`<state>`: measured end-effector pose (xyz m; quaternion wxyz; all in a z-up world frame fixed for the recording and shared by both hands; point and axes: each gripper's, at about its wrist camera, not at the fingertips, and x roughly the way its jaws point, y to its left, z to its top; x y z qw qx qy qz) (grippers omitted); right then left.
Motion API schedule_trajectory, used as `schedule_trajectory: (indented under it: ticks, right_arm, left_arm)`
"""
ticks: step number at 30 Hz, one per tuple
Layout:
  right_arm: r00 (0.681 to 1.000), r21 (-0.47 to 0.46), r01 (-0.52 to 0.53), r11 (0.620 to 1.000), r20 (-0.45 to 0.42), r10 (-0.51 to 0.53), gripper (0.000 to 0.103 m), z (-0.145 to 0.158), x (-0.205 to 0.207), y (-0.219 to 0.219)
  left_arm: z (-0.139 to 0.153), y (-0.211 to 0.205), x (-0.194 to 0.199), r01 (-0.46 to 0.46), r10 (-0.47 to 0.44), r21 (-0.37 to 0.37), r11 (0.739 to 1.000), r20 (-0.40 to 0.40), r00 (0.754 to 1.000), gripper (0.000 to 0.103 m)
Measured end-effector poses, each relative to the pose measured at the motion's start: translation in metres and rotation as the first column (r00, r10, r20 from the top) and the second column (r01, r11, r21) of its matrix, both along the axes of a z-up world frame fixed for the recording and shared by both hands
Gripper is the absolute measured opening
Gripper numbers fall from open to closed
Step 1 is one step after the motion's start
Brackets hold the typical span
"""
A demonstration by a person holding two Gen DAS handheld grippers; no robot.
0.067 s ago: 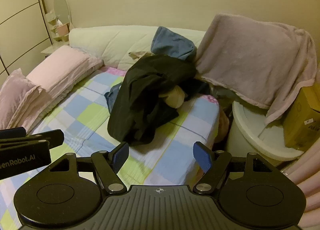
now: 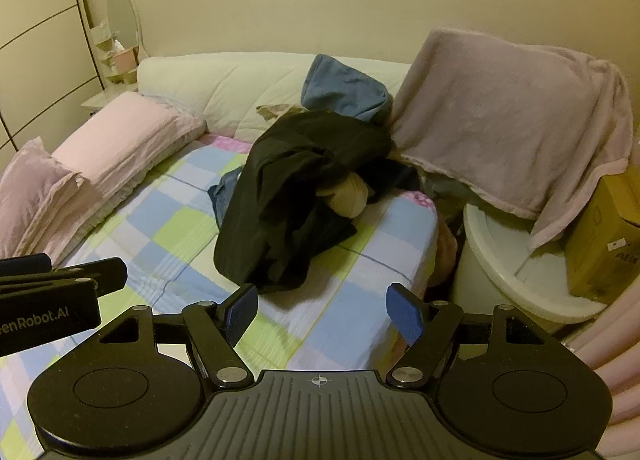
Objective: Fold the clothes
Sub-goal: 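Approach the black trousers on the clothes pile with both grippers open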
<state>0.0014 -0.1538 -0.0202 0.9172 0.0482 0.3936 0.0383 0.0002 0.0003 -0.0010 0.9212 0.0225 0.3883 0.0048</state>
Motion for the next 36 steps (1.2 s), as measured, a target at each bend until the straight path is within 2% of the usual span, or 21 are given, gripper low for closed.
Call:
schedule_trajectory:
  ticks: [11, 36]
  right_arm:
    - [1.0, 0.003, -0.009, 1.0, 0.01, 0.009, 0.074, 0.002, 0.005, -0.004]
    - [1.0, -0.017, -0.003, 1.0, 0.025, 0.003, 0.074, 0.01, 0.003, 0.03]
  left_arm:
    - [0.0, 0.008, 0.0, 0.006, -0.006, -0.01, 1.0, 0.016, 1.0, 0.076]
    - [0.001, 0.03, -0.001, 0.005, -0.005, -0.02, 1.0, 0.012, 1.0, 0.076]
